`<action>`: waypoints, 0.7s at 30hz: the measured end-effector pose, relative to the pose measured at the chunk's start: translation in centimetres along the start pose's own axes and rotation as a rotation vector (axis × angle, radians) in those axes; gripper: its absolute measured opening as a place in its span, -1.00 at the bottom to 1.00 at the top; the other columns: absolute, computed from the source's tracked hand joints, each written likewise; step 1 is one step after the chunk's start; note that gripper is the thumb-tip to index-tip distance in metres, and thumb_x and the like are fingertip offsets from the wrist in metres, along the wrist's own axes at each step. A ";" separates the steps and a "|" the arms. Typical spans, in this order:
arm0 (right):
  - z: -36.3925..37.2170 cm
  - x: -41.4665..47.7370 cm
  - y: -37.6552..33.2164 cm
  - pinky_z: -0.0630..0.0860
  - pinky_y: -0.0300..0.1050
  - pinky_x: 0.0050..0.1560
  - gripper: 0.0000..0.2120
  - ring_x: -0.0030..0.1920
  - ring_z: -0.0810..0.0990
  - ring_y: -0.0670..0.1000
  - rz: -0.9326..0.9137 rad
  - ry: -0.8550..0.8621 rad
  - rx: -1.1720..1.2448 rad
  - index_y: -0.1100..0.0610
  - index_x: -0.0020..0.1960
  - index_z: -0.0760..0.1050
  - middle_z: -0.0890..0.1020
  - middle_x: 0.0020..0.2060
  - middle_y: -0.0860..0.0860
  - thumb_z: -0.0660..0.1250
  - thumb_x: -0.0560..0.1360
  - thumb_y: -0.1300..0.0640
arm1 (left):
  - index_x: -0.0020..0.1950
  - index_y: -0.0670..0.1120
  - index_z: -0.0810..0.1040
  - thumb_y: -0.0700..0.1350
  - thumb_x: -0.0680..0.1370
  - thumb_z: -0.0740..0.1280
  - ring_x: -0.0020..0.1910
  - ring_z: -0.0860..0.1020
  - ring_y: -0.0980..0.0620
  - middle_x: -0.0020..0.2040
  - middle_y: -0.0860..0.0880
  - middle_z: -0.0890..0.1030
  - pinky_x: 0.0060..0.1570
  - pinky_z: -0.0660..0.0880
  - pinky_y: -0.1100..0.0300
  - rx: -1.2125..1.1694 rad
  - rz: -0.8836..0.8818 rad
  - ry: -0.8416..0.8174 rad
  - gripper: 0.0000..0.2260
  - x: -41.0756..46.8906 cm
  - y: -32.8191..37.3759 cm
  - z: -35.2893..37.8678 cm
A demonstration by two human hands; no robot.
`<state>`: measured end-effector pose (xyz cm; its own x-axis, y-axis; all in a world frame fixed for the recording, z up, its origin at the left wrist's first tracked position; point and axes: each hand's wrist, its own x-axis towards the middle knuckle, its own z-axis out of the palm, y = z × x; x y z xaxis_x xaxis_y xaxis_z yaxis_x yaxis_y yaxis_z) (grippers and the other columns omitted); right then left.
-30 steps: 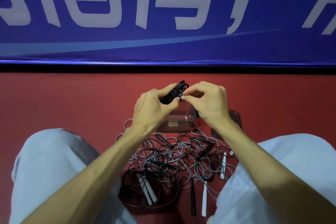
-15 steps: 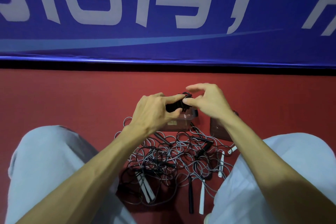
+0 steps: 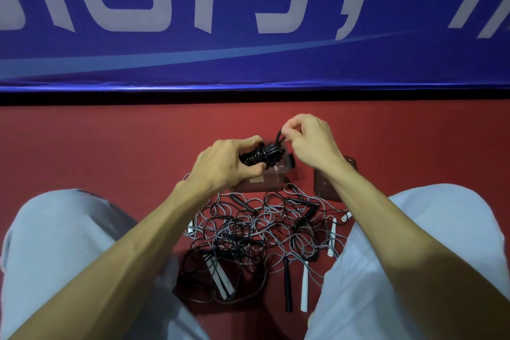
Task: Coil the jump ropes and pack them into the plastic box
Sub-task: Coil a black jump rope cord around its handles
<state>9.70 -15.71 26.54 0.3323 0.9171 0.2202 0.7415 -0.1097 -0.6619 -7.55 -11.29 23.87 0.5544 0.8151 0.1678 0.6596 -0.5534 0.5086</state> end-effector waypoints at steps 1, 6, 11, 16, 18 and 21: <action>0.0 0.2 0.0 0.44 -0.24 -0.04 -0.83 -0.05 0.61 -0.02 0.010 0.031 0.073 0.06 -0.15 0.53 0.63 -0.02 0.05 0.27 0.59 0.23 | 0.32 0.23 0.50 0.08 0.47 0.43 -0.17 0.65 -0.01 0.05 0.06 0.69 -0.12 0.60 0.03 -0.082 -0.011 -0.002 -0.58 0.0 -0.1 -0.1; 0.3 0.7 -0.5 0.65 -0.09 -0.30 -0.84 -0.30 0.68 0.00 0.143 0.134 0.518 0.08 -0.10 0.45 0.60 -0.03 0.12 0.19 0.63 0.25 | 0.18 0.14 0.59 -0.07 0.50 0.45 -0.35 0.67 -0.08 -0.29 -0.06 0.65 -0.28 0.64 -0.05 -0.433 -0.035 -0.003 -0.73 0.2 -0.5 -0.6; 1.5 1.7 -2.1 0.58 -0.17 -0.43 -0.82 -0.43 0.67 -0.02 0.281 0.161 0.944 0.18 -0.10 0.43 0.58 -0.15 0.17 0.13 0.66 0.24 | 0.16 0.23 0.54 -0.11 0.52 0.44 -0.29 0.69 -0.12 -0.24 -0.12 0.66 -0.18 0.65 -0.05 -0.601 -0.024 0.035 -0.70 0.2 -1.5 -1.7; 4.7 4.1 -3.9 0.63 -0.12 -0.33 -0.88 -0.33 0.67 0.02 0.365 0.155 1.124 0.28 0.08 0.45 0.58 0.05 0.28 0.19 0.64 0.24 | 0.32 0.28 0.38 -0.14 0.53 0.43 -0.10 0.69 0.00 -0.09 -0.06 0.68 -0.09 0.60 0.20 -0.666 -0.066 -0.008 -0.52 -0.3 -3.9 -3.1; 6.4 5.2 -4.6 0.64 -0.11 -0.32 -0.84 -0.30 0.66 0.04 0.379 0.148 1.107 0.30 0.15 0.45 0.59 0.05 0.27 0.21 0.63 0.24 | 0.42 0.27 0.29 -0.23 0.51 0.44 -0.05 0.67 0.06 0.00 -0.05 0.65 -0.12 0.60 0.29 -0.661 -0.123 -0.045 -0.37 -0.2 -5.3 -3.4; 8.9 6.9 -5.1 0.64 -0.12 -0.32 -0.88 -0.24 0.68 0.07 0.393 0.135 1.055 0.27 0.09 0.48 0.61 0.04 0.24 0.24 0.62 0.23 | 0.52 0.18 0.24 -0.34 0.51 0.40 -0.06 0.68 -0.08 0.04 -0.11 0.64 -0.08 0.65 0.07 -0.647 -0.227 -0.043 -0.28 0.6 -7.4 -3.9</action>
<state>3.00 -5.46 25.09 0.5416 0.8343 -0.1027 -0.2682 0.0557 -0.9617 -14.08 -6.02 23.45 0.4669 0.8838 -0.0294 0.3334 -0.1451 0.9316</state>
